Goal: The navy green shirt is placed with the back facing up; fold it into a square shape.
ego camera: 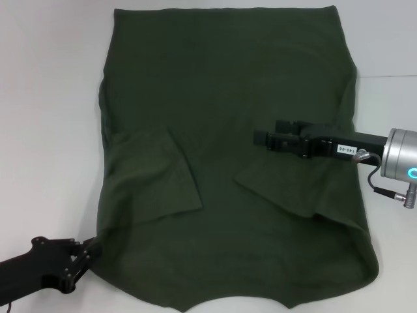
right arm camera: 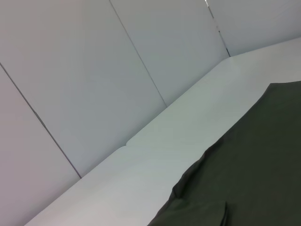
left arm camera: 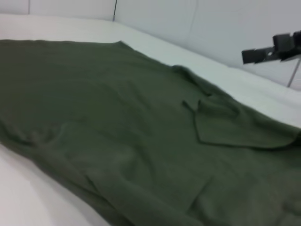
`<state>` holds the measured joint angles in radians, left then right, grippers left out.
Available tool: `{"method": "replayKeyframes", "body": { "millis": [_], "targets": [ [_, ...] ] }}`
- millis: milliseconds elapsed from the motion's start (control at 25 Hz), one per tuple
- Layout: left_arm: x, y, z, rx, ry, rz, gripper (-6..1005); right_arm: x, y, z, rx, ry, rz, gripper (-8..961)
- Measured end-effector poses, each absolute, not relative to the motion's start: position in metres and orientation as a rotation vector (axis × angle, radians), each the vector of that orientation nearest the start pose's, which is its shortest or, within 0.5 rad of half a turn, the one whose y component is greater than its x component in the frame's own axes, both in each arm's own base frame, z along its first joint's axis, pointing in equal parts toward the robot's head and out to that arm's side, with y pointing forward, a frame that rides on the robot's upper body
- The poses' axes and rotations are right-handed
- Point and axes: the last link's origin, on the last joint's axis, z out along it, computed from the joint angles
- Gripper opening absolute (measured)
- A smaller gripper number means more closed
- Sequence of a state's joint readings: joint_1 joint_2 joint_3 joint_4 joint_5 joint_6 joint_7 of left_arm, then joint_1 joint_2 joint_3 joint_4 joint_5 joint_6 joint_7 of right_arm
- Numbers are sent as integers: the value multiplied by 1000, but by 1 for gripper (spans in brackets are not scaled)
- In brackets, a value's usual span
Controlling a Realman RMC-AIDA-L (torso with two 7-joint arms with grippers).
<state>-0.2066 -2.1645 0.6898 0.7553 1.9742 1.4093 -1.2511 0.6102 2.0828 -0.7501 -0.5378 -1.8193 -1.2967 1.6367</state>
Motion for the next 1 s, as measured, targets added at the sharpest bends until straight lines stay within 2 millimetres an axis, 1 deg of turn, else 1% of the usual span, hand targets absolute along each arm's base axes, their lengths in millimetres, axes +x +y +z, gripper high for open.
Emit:
{"method": "replayKeyframes", "body": {
  "millis": [200, 320, 440, 640, 840, 1000],
  "targets": [
    [-339, 259, -11, -2462, -827, -548, 66, 250, 373, -12, -2457, 1076, 819, 928],
    [-335, 263, -12, -2466, -840, -570, 53, 259, 371, -7, -2459, 1171, 761, 928],
    [-329, 268, -14, -2472, -843, -599, 47, 269, 365, 3, -2459, 1280, 729, 927],
    [-320, 275, -15, -2475, -843, -651, 46, 288, 346, 26, -2452, 1415, 726, 926],
    [-312, 282, -19, -2490, -840, -691, 47, 313, 324, 47, -2393, 1522, 706, 925],
    [-304, 289, -25, -2510, -836, -711, 48, 328, 309, 55, -2367, 1576, 677, 924]
  ]
}}
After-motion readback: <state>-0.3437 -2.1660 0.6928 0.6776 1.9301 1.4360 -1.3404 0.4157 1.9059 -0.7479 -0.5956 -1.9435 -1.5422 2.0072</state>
